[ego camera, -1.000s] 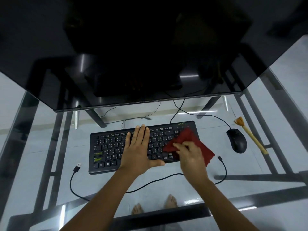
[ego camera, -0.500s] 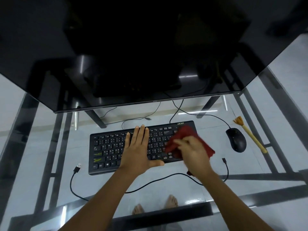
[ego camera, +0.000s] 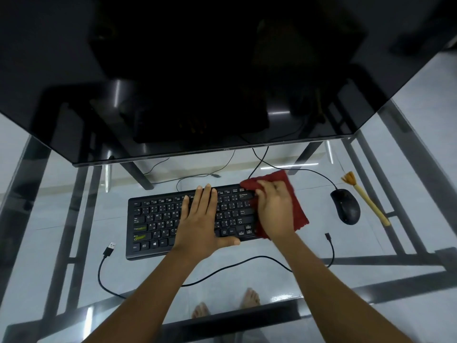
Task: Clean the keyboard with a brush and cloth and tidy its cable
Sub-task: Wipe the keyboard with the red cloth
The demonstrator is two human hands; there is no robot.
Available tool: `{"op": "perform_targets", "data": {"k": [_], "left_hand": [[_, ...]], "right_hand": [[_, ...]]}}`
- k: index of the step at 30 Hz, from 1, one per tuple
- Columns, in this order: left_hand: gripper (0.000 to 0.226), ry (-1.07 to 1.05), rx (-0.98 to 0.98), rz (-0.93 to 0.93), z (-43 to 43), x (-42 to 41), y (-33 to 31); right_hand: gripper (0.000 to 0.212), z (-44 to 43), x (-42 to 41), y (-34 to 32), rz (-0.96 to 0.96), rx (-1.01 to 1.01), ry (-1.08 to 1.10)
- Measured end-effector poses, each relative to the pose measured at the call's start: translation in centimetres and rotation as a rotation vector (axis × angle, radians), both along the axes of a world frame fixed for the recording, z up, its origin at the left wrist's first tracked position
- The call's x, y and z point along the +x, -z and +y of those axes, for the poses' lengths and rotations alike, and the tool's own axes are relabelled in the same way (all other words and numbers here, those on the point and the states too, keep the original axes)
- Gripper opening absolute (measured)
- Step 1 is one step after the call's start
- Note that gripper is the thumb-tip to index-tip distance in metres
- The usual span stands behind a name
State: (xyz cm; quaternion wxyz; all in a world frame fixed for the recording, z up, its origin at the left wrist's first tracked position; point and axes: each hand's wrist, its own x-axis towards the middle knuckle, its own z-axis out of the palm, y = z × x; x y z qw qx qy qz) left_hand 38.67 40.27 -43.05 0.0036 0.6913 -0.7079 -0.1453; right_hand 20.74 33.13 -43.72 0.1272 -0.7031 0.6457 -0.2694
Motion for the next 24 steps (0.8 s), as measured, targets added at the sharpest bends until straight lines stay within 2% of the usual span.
{"op": "perform_targets", "data": {"k": [4, 5, 8, 10, 15, 16, 19, 21, 23, 24], "left_hand": [[0.132, -0.002, 0.003, 0.016, 0.0, 0.0, 0.0], [0.132, -0.001, 0.006, 0.012, 0.0, 0.1, -0.1], [0.133, -0.001, 0.001, 0.003, 0.1, 0.1, -0.1], [0.134, -0.003, -0.012, 0.016, 0.0, 0.0, 0.0], [0.132, -0.002, -0.014, 0.011, 0.0, 0.1, 0.2], [0.132, 0.000, -0.009, 0.007, 0.0, 0.1, 0.1], [0.132, -0.003, -0.002, -0.010, 0.1, 0.1, -0.1], [0.133, -0.005, -0.009, -0.015, 0.1, 0.1, -0.1], [0.133, -0.003, -0.012, -0.017, 0.1, 0.2, 0.2], [0.134, 0.001, -0.015, -0.015, 0.1, 0.2, 0.3]], "right_hand": [[0.026, 1.9, 1.4, 0.3, 0.094, -0.043, -0.416], [0.026, 1.1, 0.8, 0.2, 0.111, -0.057, -0.406], [0.021, -1.5, -1.1, -0.3, 0.108, -0.042, -0.046], [0.021, -1.5, -0.5, -0.4, 0.113, -0.001, 0.060], [0.028, 2.4, 1.5, 0.1, 0.170, -0.048, -0.406], [0.027, 2.0, 0.5, 0.3, 0.170, -0.048, -0.412], [0.024, 0.7, -2.7, 0.2, 0.103, -0.020, -0.115], [0.024, 1.4, -2.6, 0.3, 0.067, -0.026, -0.016], [0.023, 3.5, -1.2, 0.5, 0.076, -0.077, -0.108], [0.025, 4.7, -0.7, 0.6, 0.091, -0.091, -0.223]]}}
